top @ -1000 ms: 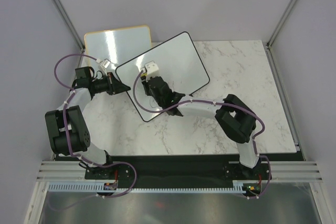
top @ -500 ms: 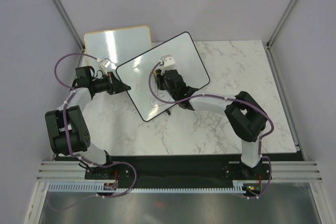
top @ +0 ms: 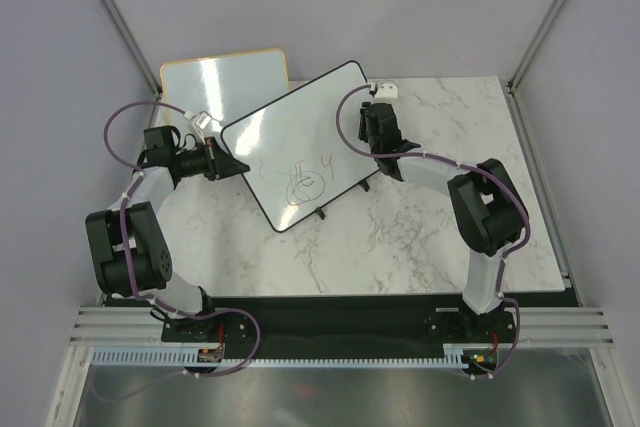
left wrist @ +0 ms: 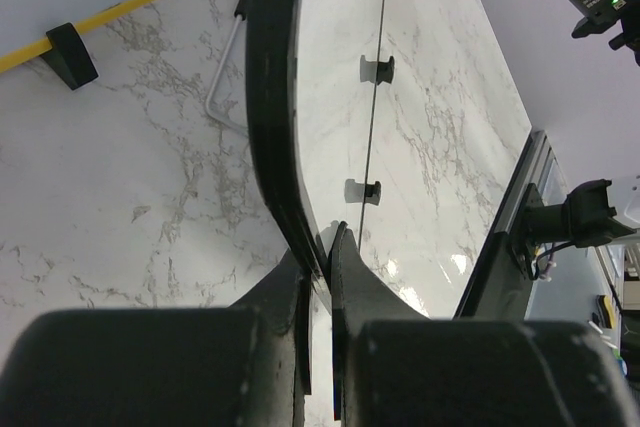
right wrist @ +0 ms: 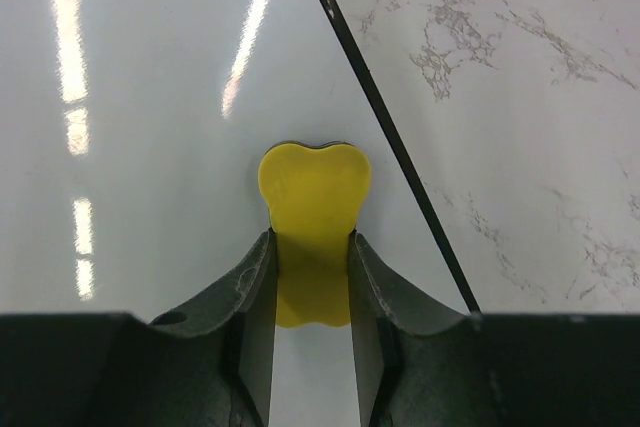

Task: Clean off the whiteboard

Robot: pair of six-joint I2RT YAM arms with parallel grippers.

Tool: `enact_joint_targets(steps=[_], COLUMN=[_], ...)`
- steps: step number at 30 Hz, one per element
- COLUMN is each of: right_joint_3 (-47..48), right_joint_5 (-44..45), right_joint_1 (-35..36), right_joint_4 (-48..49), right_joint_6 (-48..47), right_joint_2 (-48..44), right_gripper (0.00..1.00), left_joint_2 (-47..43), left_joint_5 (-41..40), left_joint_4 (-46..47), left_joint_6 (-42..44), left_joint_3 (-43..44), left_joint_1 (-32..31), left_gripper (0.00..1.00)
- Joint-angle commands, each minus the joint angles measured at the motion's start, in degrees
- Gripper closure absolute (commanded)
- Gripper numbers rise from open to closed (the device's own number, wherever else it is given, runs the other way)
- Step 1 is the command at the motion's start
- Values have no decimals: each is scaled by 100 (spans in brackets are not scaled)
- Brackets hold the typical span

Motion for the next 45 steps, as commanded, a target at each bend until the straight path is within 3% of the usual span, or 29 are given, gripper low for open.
enact_joint_targets(steps=[1,9,13,20,33,37,45], right_joint_3=[4,-409,-716,-910,-1069,-412,925], right_joint_5=[-376,-850,-1107,-1238,-1433,-512,-448], right_joint_1=[84,454,182,-495,-469,397,2034], right_joint_4=[-545,-80,227,-54,141,-640,-1054], right_joint_6=[160,545,871,1627,1655,665,-525], right_joint_2=[393,279,121,174,-55,-55,867], right_gripper=[100,100,100,100,100,100,100], left_joint_2=[-204,-178,-231,-222,-222,-213,-196], left_joint_5=[-549,-514,-505,-488,-488,-470,-479], left_joint_4=[482,482,456,465,465,465,465], left_joint_6=[1296,1287,1331,1322,1349,1340,1323], left_joint_3=[171,197,179,197,179,188,215], left_joint_1=[-102,-111,-102,-111,-111,-111,-111], left_gripper=[98,98,98,98,98,98,98])
